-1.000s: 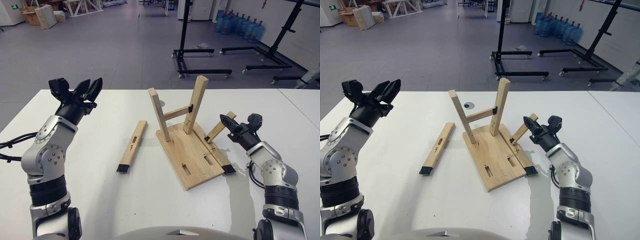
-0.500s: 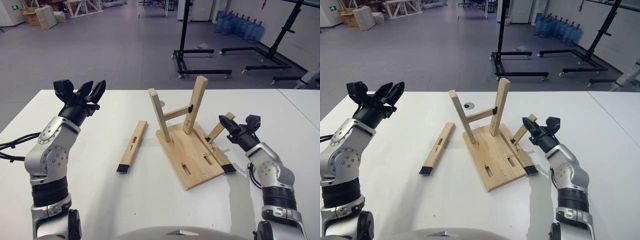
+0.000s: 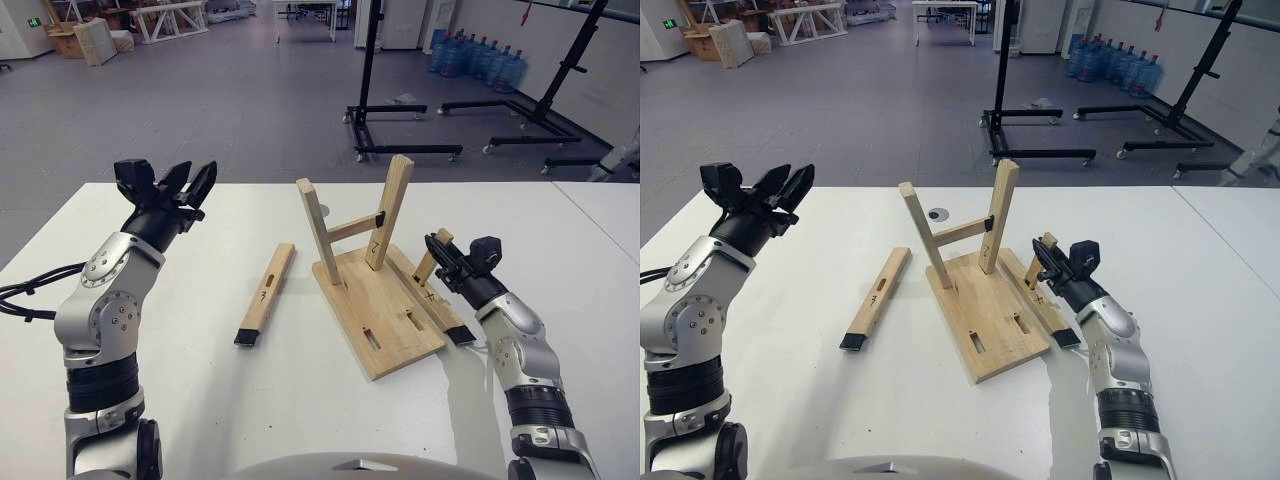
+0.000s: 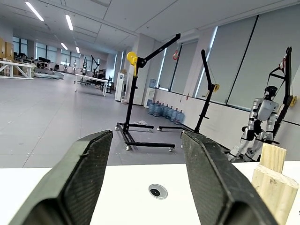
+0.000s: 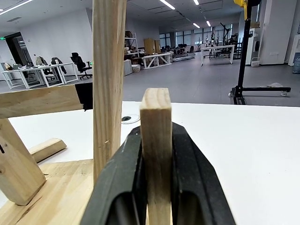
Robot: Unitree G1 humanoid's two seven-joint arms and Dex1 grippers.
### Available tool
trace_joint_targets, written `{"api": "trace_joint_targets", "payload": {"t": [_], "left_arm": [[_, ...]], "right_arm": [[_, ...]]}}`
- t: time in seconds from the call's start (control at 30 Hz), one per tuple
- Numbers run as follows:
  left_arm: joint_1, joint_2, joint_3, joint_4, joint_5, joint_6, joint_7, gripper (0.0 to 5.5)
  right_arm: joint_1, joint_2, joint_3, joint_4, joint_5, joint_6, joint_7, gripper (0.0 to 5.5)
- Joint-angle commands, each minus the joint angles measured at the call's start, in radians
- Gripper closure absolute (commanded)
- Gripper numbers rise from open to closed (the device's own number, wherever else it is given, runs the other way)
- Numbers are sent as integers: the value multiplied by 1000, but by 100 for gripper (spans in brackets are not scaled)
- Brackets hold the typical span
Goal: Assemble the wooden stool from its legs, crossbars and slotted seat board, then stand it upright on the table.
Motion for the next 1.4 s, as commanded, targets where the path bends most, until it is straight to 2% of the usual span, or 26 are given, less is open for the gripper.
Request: {"api": "trace_joint_targets", "payload": {"t": [0.03,0.17,0.33,0.5,0.7,0.83,1.03,1.2,1.4], "left_arm": [[9,3,-14,-13,15,-4,0,283],[7,2,-14,-8,20,-6,-3,283],[6,4,-14,-7,23,-7,-5,283],[5,6,-13,-9,28,-6,-9,283],[1,2,-15,-10,37,-8,-13,283],[-6,1,-17,-6,40,-9,-14,283],[7,-4,-17,-13,41,-7,-7,283],[8,-11,-24,-16,45,-6,-3,283],[9,-11,-29,-17,45,-7,-2,283]], "right_arm": [[54,14,12,69,-17,98,-14,437],[29,16,-2,38,-11,122,-28,368],[-15,-13,-27,-56,27,190,-27,368],[-105,-90,-74,-256,121,350,-35,368],[-235,-132,-137,-444,234,517,-147,368],[-312,-95,-140,-500,199,625,-362,368],[-269,23,-99,-639,105,705,-634,368],[-262,96,-29,-614,9,693,-714,368],[-242,128,-3,-533,-59,652,-707,368]]}}
